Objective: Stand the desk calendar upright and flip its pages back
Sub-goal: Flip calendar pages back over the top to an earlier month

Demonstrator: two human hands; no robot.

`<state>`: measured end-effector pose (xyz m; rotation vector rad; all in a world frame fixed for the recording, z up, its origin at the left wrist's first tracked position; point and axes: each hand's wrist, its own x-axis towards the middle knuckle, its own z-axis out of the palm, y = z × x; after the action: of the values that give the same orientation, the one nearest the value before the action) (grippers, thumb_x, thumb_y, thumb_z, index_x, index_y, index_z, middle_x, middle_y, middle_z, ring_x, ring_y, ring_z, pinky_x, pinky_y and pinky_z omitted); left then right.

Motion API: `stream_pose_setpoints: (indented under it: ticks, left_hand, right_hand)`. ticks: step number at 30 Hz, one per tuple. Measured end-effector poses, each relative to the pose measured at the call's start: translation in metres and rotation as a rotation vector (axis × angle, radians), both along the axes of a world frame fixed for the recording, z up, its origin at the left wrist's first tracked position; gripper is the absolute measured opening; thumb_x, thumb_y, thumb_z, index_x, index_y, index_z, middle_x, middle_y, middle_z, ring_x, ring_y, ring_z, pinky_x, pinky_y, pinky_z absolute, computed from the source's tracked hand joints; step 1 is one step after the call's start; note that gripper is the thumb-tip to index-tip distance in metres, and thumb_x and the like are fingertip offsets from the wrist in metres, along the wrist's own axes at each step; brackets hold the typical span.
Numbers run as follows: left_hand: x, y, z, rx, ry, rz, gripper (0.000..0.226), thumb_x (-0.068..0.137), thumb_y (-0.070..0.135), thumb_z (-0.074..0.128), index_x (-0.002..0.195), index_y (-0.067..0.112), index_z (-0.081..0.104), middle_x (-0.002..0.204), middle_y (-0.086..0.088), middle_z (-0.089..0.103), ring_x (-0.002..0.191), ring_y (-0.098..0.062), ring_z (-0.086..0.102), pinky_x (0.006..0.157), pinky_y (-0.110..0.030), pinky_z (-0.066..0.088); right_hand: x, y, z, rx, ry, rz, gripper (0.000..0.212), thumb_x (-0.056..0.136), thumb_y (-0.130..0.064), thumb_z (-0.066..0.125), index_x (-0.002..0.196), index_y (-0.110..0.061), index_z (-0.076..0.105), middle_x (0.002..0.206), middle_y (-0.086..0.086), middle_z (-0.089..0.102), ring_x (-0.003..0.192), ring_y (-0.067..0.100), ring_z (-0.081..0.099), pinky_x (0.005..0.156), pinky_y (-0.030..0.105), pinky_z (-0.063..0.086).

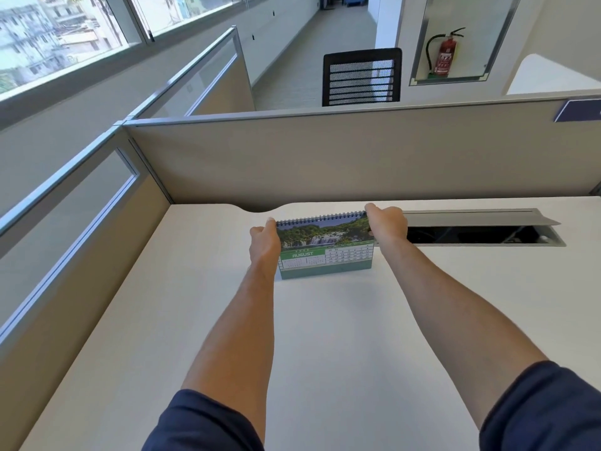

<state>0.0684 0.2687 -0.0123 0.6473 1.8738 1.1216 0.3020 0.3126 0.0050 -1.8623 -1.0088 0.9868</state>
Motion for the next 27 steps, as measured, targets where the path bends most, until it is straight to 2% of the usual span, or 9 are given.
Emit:
stream_pose_setpoints:
  ticks: [6,9,14,16,17,19,21,24,27]
  left_hand:
    - [-0.002,0.0,-0.002,-0.013,0.028,-0.019,0.049,0.102,0.057,0.035,0.131,0.017,0.041,0.131,-0.015,0.061,0.112,-0.032,0.056,0.091,-0.042,0.04]
    - [-0.002,0.0,-0.003,-0.016,0.028,-0.017,0.058,0.103,0.057,0.034,0.144,0.016,0.039,0.139,-0.016,0.059,0.123,-0.035,0.056,0.097,-0.044,0.042]
    - [0.002,0.0,-0.002,-0.019,0.04,-0.008,0.061,0.104,0.057,0.032,0.148,0.015,0.035,0.144,-0.018,0.057,0.129,-0.037,0.055,0.108,-0.049,0.045]
    - [0.002,0.0,-0.002,-0.026,0.048,-0.001,0.063,0.104,0.057,0.032,0.15,0.014,0.031,0.146,-0.019,0.055,0.131,-0.039,0.054,0.11,-0.052,0.043]
    - [0.003,0.001,-0.001,-0.034,0.052,0.003,0.065,0.103,0.057,0.032,0.151,0.014,0.029,0.147,-0.019,0.054,0.132,-0.04,0.053,0.111,-0.053,0.043]
    - [0.003,0.0,0.0,-0.043,0.05,0.009,0.068,0.103,0.058,0.032,0.153,0.013,0.025,0.148,-0.02,0.053,0.132,-0.041,0.053,0.112,-0.055,0.043]
    - [0.002,0.001,0.0,-0.045,0.022,0.006,0.069,0.102,0.06,0.033,0.153,0.014,0.024,0.15,-0.019,0.051,0.134,-0.041,0.051,0.114,-0.056,0.042]
    - [0.0,0.0,0.001,-0.067,-0.039,-0.012,0.071,0.101,0.063,0.035,0.152,0.014,0.025,0.15,-0.017,0.051,0.133,-0.038,0.051,0.111,-0.053,0.043]
    - [-0.002,-0.003,0.003,-0.054,-0.116,-0.016,0.068,0.102,0.061,0.038,0.15,0.015,0.024,0.14,-0.015,0.057,0.121,-0.032,0.057,0.086,-0.043,0.047]
  right_hand:
    - [-0.003,-0.001,0.005,-0.021,0.033,0.004,0.027,0.077,-0.029,0.056,0.067,-0.017,0.034,0.062,0.0,0.036,0.057,0.022,0.029,0.056,0.033,0.022]
    - [-0.003,-0.001,0.004,-0.007,0.036,0.013,0.028,0.074,-0.029,0.054,0.064,-0.02,0.03,0.06,-0.001,0.031,0.057,0.021,0.025,0.056,0.035,0.019]
    - [-0.002,-0.001,0.002,0.028,0.038,0.011,0.029,0.075,-0.027,0.053,0.059,-0.023,0.028,0.054,-0.004,0.027,0.055,0.021,0.022,0.056,0.034,0.016]
    - [-0.001,-0.001,0.003,0.079,0.041,0.021,0.019,0.078,-0.024,0.055,0.063,-0.027,0.045,0.054,-0.01,0.038,0.051,0.019,0.032,0.053,0.031,0.021]
    - [0.0,-0.001,0.003,0.113,0.057,0.024,0.01,0.082,-0.021,0.056,0.077,-0.029,0.059,0.063,-0.014,0.05,0.055,0.015,0.044,0.053,0.028,0.03]
    - [0.002,0.0,0.001,0.177,0.11,0.036,0.033,0.087,-0.011,0.055,0.112,-0.027,0.068,0.084,-0.013,0.064,0.073,0.012,0.06,0.062,0.028,0.045]
    - [0.004,0.001,0.002,0.22,0.157,0.075,0.042,0.091,-0.002,0.055,0.128,-0.018,0.067,0.093,-0.007,0.069,0.088,0.016,0.067,0.075,0.031,0.055]
    - [0.007,0.0,0.005,0.304,0.204,0.132,0.035,0.095,-0.001,0.058,0.122,-0.018,0.071,0.093,-0.006,0.071,0.085,0.011,0.068,0.075,0.032,0.058]
    - [0.014,0.0,0.005,0.37,0.211,0.158,0.027,0.095,-0.003,0.061,0.106,-0.022,0.077,0.104,-0.003,0.075,0.089,0.006,0.067,0.066,0.015,0.053]
